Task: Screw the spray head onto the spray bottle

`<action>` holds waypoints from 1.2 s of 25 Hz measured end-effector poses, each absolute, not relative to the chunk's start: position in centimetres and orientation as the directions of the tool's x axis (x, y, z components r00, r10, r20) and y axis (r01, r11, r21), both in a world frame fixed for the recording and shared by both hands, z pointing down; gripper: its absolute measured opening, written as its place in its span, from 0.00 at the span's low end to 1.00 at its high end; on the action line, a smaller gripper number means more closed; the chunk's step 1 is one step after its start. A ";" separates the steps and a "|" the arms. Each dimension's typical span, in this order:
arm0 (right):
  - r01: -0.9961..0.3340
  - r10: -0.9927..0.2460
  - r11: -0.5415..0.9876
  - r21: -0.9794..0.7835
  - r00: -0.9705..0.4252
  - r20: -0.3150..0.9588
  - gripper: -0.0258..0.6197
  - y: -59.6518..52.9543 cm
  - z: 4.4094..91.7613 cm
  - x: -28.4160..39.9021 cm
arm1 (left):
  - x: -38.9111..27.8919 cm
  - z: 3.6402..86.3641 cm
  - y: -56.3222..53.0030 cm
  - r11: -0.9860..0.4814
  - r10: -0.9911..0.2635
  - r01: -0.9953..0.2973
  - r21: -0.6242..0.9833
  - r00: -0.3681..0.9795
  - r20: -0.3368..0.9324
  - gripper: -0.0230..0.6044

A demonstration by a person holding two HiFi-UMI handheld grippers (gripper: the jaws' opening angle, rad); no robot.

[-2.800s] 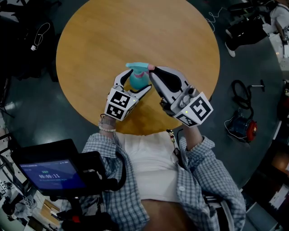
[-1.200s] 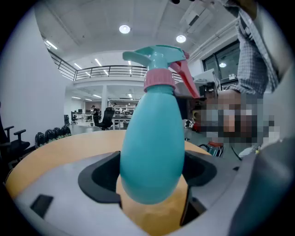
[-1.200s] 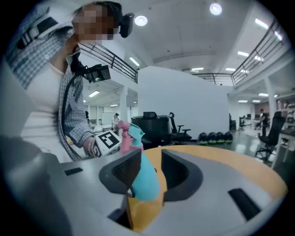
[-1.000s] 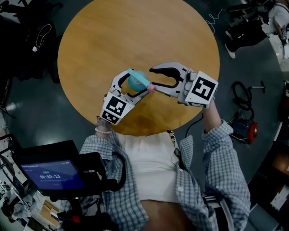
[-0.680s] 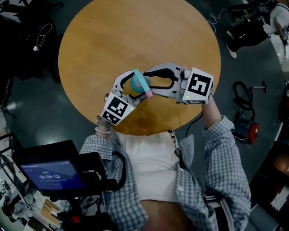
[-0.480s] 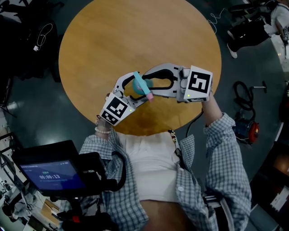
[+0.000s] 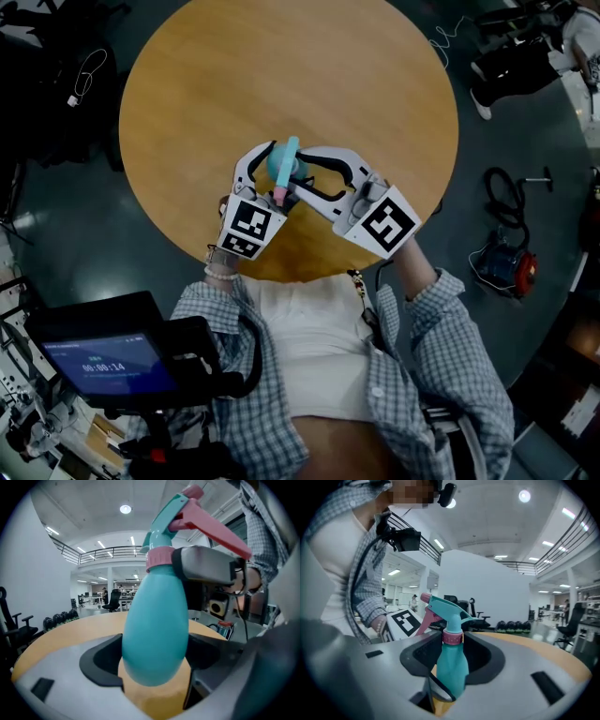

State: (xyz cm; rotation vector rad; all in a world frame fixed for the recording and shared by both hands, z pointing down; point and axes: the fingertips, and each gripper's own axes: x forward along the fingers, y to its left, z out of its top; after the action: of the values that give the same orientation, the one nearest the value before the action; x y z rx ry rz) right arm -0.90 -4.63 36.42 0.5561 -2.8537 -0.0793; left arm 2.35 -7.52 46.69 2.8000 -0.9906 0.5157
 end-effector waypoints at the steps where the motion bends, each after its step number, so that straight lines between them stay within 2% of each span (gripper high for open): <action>1: -0.427 -0.440 0.898 0.106 -0.875 0.203 0.24 -4.8 36.4 -0.9 | 2.2 46.8 -7.7 -0.762 -0.605 -0.648 -0.002 0.710 0.361 0.69; 6: -0.676 -0.673 0.735 0.054 -0.718 0.177 0.24 -5.6 36.8 -0.4 | 2.1 47.9 -8.1 -0.711 -0.660 -0.701 -0.049 0.642 0.391 0.69; 10: -0.709 -0.698 0.705 0.024 -0.687 0.204 0.24 -5.6 37.5 -0.6 | 2.3 48.5 -7.9 -0.710 -0.652 -0.703 -0.034 0.639 0.407 0.69; 15: -0.594 -0.574 0.804 -0.028 -0.787 0.225 0.26 -5.0 37.6 -0.8 | 2.5 48.5 -7.2 -0.762 -0.594 -0.647 0.009 0.706 0.386 0.69; 18: -0.470 -0.442 0.880 -0.072 -0.865 0.239 0.37 -4.2 37.4 -0.7 | 2.8 47.2 -6.9 -0.804 -0.551 -0.595 0.011 0.751 0.363 0.69; 23: -0.227 -0.200 0.970 -0.090 -0.948 0.246 0.37 -2.9 35.4 0.0 | 3.6 46.0 -5.4 -0.884 -0.428 -0.464 0.046 0.847 0.316 0.69; 30: -0.060 -0.058 0.998 0.006 -0.943 0.329 0.35 -2.4 35.5 -0.8 | 4.6 46.5 -3.7 -0.928 -0.325 -0.366 0.073 0.887 0.327 0.69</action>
State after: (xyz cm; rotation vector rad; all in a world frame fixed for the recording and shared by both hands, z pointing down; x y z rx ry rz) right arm -0.78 -2.41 35.48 0.0853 -2.8054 0.0061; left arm 4.58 -3.68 46.46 2.9228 -0.5377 0.4718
